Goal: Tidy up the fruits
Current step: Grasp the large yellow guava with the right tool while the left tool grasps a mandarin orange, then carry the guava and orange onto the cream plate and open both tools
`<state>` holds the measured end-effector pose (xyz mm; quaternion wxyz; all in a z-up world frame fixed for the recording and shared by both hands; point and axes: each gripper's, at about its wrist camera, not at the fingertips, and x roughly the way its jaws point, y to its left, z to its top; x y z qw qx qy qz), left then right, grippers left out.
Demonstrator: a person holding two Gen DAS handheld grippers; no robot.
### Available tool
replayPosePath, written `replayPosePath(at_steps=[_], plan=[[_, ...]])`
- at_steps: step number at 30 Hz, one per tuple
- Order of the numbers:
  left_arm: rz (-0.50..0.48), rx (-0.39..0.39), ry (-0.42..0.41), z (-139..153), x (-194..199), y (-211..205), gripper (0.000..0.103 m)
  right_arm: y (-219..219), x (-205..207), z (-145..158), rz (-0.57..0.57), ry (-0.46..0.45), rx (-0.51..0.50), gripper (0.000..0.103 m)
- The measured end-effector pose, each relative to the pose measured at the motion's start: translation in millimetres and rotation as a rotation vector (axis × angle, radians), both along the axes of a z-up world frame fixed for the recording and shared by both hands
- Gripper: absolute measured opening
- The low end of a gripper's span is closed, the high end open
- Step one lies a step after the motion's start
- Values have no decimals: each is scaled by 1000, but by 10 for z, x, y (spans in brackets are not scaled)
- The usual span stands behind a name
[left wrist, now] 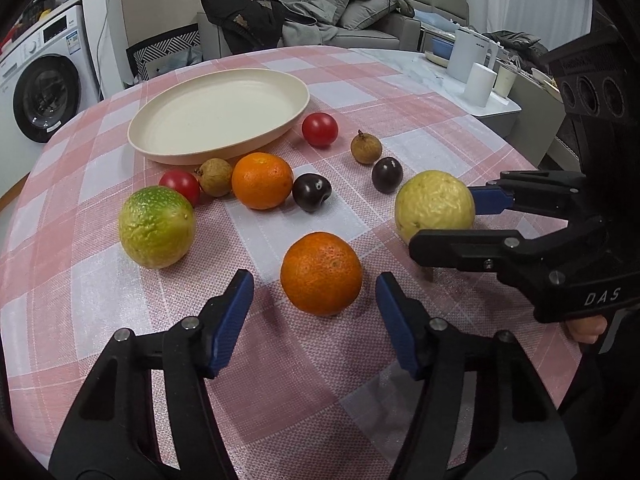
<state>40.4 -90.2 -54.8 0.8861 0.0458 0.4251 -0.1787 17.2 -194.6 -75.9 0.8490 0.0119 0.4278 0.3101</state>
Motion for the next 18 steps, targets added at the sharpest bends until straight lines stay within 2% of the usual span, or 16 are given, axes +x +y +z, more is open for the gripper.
replayPosePath(at_steps=[5, 8, 12, 18], plan=[[-6, -2, -7, 13, -18, -7, 60, -5, 2, -12, 1, 4, 6, 52], [-17, -7, -14, 27, -28, -15, 54, -8, -5, 5, 0, 0, 11, 52], [-20, -7, -12, 28, -34, -24, 39, -35, -15, 26, -4, -10, 19, 52], [-17, -27, -20, 42, -53, 4, 36, -49, -21, 21, -6, -6, 25, 52]])
